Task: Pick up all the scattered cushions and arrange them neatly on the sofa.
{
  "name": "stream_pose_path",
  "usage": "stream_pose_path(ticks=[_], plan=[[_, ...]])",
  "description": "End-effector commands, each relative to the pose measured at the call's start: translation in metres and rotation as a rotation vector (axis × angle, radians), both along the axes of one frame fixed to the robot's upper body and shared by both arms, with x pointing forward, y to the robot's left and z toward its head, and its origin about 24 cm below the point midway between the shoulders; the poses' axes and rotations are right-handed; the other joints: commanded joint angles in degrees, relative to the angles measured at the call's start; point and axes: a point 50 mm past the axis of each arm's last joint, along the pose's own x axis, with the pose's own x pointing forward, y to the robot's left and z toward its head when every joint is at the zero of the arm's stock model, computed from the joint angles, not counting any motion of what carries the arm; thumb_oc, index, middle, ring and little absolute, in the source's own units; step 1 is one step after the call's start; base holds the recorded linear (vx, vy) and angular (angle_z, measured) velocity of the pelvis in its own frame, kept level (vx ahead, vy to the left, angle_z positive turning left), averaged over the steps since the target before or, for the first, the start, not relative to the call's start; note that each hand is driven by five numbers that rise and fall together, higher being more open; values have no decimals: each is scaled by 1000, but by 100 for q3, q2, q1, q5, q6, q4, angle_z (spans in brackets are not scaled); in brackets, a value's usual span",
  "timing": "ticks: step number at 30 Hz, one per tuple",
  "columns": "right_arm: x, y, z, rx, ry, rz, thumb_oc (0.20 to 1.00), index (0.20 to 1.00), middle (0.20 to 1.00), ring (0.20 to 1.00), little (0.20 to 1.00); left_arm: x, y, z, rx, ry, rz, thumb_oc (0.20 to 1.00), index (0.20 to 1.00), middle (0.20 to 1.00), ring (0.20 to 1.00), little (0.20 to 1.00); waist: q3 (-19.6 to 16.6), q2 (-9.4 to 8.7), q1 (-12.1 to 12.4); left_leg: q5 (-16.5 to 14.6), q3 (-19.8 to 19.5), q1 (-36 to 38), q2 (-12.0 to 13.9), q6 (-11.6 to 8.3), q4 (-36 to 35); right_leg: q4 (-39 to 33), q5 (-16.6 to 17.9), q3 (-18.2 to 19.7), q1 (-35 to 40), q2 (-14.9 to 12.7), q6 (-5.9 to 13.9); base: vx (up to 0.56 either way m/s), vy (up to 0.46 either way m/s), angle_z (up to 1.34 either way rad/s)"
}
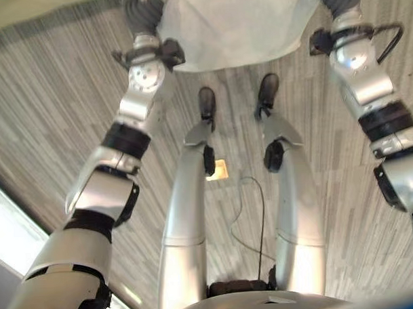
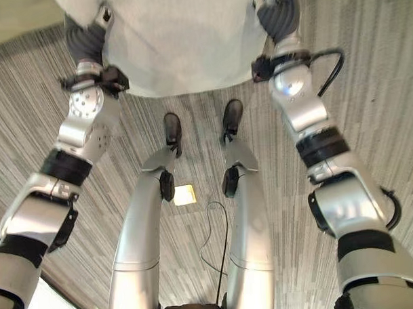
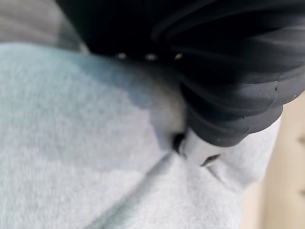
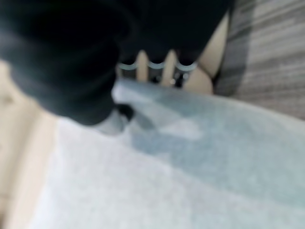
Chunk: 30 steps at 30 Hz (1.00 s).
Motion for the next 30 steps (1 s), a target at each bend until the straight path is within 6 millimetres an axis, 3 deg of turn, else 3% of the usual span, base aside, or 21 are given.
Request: stream_pose_path(ticks=[1,7,8,9,10,15,17,21,22,30], plan=[[-29,59,40,-57,-267,268,200,200,200,200,200,-30,-47,54,16,-347,-192,200,200,200,200,200,-430,349,-140,196,-615,-158,-11,-272,-374,829,-864,-77,88,-75,635,-52,-22,3],[-43,56,1,-4,-208,329,200,200,200,200,200,-41,-38,17,6,-287,-207,200,200,200,200,200,-539,384,-103,420,-753,1071,43,-386,-1224,144,-825,-178,1267,-81,612,-41,-39,3],[-46,54,-11,-3,-179,335,200,200,200,200,200,-42,-33,5,29,-260,-195,200,200,200,200,200,-573,381,-71,656,-767,1388,68,-396,-1445,-94,-661,-272,1600,-107,559,3,-77,7],[-48,54,-20,6,-154,344,200,200,200,200,200,-44,-33,-2,15,-242,-207,200,200,200,200,200,-604,380,-73,513,-810,1718,62,-430,-1554,-145,-826,-254,1893,-107,597,-37,-84,7],[-50,51,-26,5,-144,337,200,200,200,200,200,-46,-31,-9,7,-225,-211,200,200,200,200,200,-606,377,-53,721,-825,1890,68,-433,-1689,-324,-673,-320,2099,-125,541,25,-76,12],[-60,45,-63,-7,-46,334,200,200,200,200,200,-57,-28,-44,-39,-144,-244,200,200,200,200,200,-734,366,-16,835,-923,3139,125,-507,-2250,-847,-730,-503,3367,-53,501,59,-73,14],[-68,33,-84,-33,11,295,200,200,200,200,200,-65,-22,-68,-49,-75,-245,200,200,200,200,200,-842,362,3,928,-957,4258,236,-596,-2757,-1329,-775,-692,4514,32,480,136,-116,14],[-76,23,-96,-45,44,267,200,200,200,200,200,-73,-16,-85,-12,-22,-225,200,200,200,200,200,-927,371,-15,1006,-974,4956,313,-668,-3094,-1660,-785,-816,5255,117,458,91,-85,14],[-82,17,-109,-28,80,250,200,200,200,200,200,-80,-9,-102,-6,37,-206,200,200,200,200,200,-1040,347,-25,1026,-918,5446,408,-768,-3252,-1887,-823,-905,5821,192,439,112,-99,15],[-97,-10,-134,1,168,161,200,200,200,200,200,-94,8,-136,11,167,-177,200,200,200,200,200,-1412,212,-111,945,-710,6147,504,-922,-3088,-2907,-669,-1097,7164,353,396,104,-79,18]])
